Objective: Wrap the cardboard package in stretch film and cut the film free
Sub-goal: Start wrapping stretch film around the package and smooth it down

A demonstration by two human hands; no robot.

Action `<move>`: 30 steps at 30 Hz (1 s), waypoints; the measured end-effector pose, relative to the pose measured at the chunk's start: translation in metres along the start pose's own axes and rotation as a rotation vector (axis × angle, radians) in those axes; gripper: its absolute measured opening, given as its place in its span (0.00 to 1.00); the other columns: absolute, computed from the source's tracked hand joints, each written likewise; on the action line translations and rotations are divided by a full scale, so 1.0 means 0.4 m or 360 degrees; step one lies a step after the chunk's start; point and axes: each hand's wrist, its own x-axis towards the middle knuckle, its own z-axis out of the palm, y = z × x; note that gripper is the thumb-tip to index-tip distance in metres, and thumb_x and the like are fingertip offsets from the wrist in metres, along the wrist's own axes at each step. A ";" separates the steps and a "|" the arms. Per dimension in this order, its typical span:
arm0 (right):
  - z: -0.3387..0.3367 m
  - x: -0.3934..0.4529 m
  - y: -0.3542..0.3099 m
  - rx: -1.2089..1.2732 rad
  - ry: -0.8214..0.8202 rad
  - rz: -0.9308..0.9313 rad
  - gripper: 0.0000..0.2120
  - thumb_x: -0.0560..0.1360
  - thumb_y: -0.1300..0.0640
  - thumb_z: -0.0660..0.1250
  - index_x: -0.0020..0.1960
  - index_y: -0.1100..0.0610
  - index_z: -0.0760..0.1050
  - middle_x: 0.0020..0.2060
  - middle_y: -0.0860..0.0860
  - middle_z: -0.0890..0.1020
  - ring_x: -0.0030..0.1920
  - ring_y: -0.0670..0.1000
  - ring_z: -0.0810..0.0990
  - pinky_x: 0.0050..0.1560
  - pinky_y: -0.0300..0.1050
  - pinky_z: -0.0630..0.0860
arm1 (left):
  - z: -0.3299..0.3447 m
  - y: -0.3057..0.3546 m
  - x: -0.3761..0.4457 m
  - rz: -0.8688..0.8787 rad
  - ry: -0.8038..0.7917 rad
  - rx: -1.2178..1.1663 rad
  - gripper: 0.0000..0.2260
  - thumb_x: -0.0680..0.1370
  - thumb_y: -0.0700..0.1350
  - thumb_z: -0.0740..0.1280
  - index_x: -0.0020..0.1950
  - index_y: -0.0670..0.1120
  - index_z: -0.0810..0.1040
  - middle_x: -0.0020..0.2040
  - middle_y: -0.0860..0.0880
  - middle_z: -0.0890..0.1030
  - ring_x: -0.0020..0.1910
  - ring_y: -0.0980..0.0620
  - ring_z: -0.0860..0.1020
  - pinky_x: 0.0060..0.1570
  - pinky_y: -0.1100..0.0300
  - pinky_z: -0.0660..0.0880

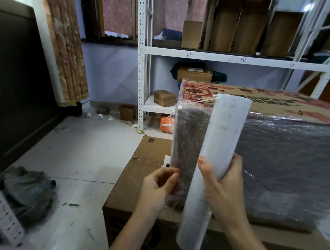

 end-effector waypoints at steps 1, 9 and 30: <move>-0.001 0.000 0.001 0.0007 -0.0003 -0.0007 0.25 0.60 0.32 0.70 0.51 0.40 0.65 0.45 0.42 0.78 0.45 0.39 0.80 0.44 0.47 0.80 | -0.001 -0.001 -0.001 -0.0009 0.0005 0.0011 0.06 0.76 0.40 0.67 0.49 0.49 0.82 0.45 0.51 0.84 0.46 0.54 0.82 0.44 0.60 0.80; 0.001 -0.002 -0.007 0.0041 -0.0064 0.0016 0.22 0.63 0.38 0.68 0.52 0.41 0.64 0.46 0.44 0.77 0.45 0.39 0.80 0.42 0.43 0.79 | -0.005 -0.021 -0.003 0.0025 0.0099 0.0094 0.04 0.78 0.41 0.66 0.47 0.46 0.80 0.40 0.50 0.81 0.38 0.57 0.80 0.35 0.66 0.76; 0.007 0.000 0.008 0.0024 -0.0067 -0.0008 0.27 0.59 0.30 0.68 0.53 0.36 0.63 0.47 0.31 0.76 0.47 0.40 0.80 0.48 0.54 0.80 | 0.024 -0.048 0.007 0.0311 0.0294 0.0061 0.09 0.74 0.51 0.63 0.45 0.46 0.77 0.32 0.58 0.79 0.33 0.62 0.76 0.31 0.68 0.72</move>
